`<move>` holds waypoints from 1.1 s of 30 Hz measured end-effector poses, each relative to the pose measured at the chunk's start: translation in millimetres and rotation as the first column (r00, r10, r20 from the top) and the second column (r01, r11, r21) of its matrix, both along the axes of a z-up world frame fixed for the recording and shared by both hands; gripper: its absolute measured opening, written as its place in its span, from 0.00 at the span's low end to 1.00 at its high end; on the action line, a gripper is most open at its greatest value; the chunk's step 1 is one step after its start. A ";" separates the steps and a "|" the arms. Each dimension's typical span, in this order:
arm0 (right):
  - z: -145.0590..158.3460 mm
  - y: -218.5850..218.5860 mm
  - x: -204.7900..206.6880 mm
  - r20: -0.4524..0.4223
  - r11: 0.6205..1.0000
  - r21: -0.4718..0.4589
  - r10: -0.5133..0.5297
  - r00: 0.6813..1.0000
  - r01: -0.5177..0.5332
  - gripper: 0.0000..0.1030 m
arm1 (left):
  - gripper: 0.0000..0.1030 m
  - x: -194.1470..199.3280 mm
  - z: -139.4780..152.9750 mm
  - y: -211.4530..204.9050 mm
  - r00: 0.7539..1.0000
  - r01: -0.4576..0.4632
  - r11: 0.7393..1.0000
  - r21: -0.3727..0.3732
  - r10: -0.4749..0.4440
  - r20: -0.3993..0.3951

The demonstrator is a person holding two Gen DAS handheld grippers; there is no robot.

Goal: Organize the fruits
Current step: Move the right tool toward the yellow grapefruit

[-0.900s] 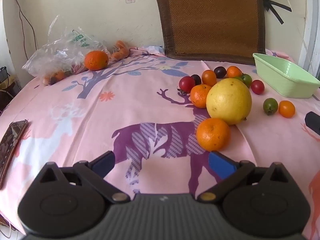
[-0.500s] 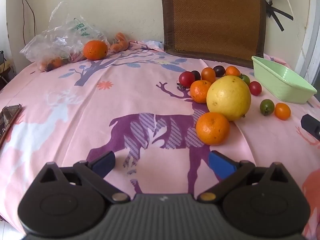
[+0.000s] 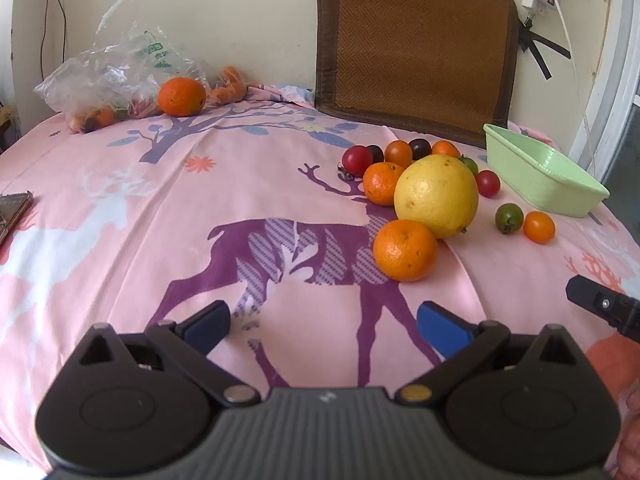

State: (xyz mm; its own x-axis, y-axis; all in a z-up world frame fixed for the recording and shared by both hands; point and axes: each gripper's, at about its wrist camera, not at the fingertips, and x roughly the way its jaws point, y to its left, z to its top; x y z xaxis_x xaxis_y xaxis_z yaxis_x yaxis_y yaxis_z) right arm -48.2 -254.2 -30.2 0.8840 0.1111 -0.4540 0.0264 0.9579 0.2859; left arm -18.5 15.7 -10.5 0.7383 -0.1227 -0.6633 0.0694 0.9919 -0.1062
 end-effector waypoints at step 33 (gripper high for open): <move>-0.8 2.0 -5.4 0.033 0.999 -0.022 -0.027 0.999 0.028 1.00 | 1.00 2.1 -1.8 7.6 0.999 0.036 0.999 0.006 -0.037 0.009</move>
